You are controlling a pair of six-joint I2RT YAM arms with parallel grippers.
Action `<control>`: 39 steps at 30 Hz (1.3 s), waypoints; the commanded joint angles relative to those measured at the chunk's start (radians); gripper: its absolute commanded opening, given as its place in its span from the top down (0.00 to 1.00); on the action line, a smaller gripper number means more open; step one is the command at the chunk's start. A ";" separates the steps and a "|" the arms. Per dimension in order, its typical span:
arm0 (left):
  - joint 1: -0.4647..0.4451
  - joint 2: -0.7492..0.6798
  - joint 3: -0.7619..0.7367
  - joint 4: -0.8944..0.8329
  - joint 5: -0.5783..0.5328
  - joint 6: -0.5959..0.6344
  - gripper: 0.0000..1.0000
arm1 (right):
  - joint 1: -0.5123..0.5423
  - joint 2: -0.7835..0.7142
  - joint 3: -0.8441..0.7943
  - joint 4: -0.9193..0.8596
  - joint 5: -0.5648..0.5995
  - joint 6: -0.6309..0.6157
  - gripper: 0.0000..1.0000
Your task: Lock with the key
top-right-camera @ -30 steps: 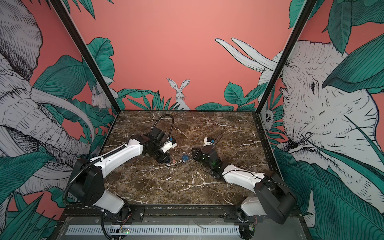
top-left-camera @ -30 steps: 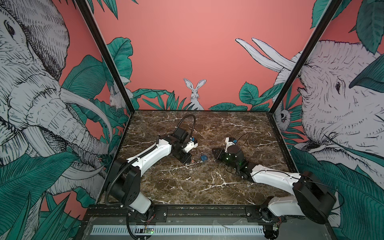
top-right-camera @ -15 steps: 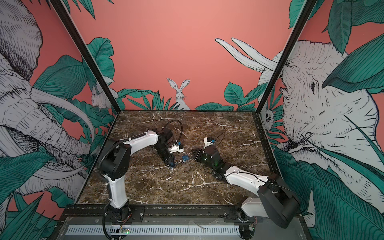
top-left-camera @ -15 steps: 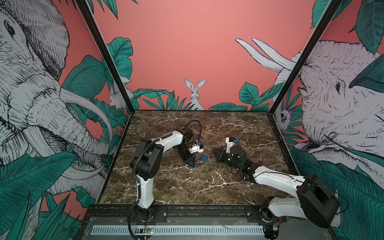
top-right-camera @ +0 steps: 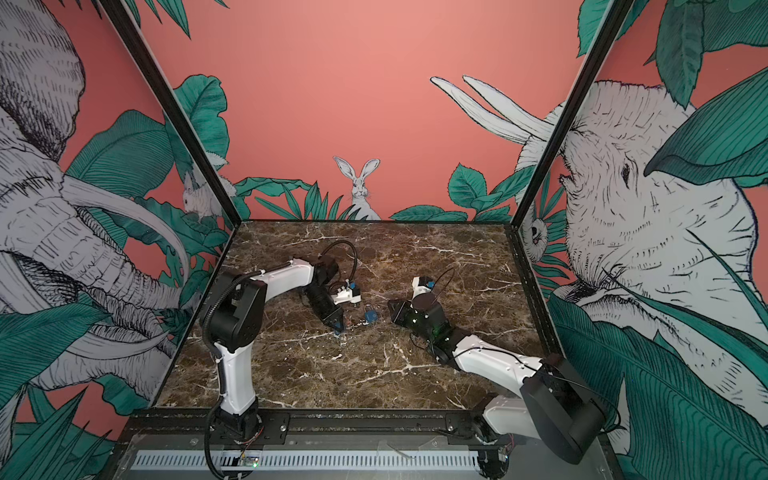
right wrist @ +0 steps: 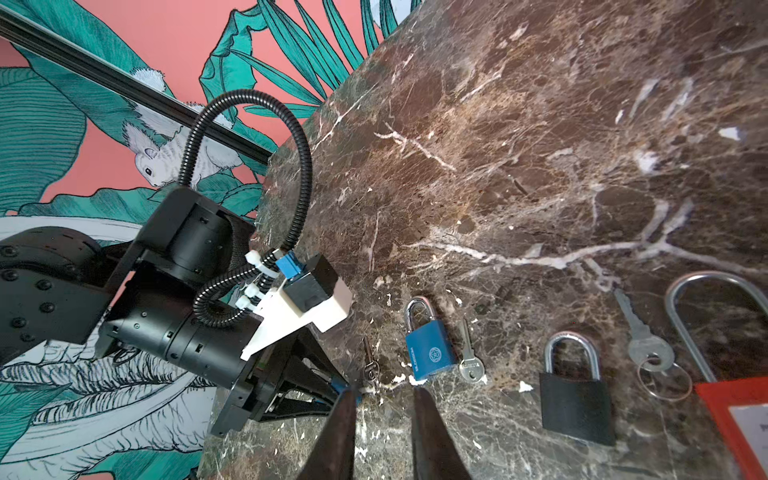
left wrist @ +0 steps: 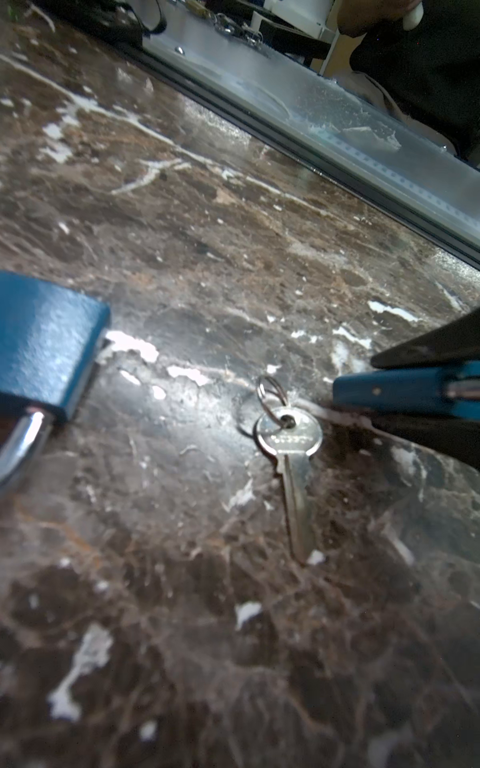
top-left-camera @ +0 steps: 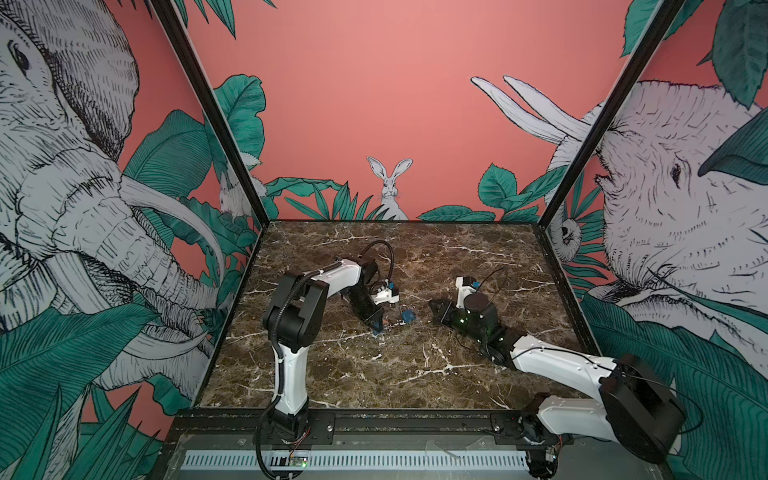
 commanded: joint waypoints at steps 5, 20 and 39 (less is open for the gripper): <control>0.007 0.044 0.105 -0.042 -0.081 0.034 0.95 | -0.008 -0.020 -0.005 0.014 0.023 -0.006 0.75; 0.008 0.078 0.264 -0.074 -0.236 0.040 0.08 | -0.011 0.015 -0.001 0.052 -0.005 0.000 0.75; 0.004 -0.712 -0.423 0.944 -0.937 -0.301 0.03 | -0.045 -0.127 0.522 -0.752 0.143 -0.703 0.02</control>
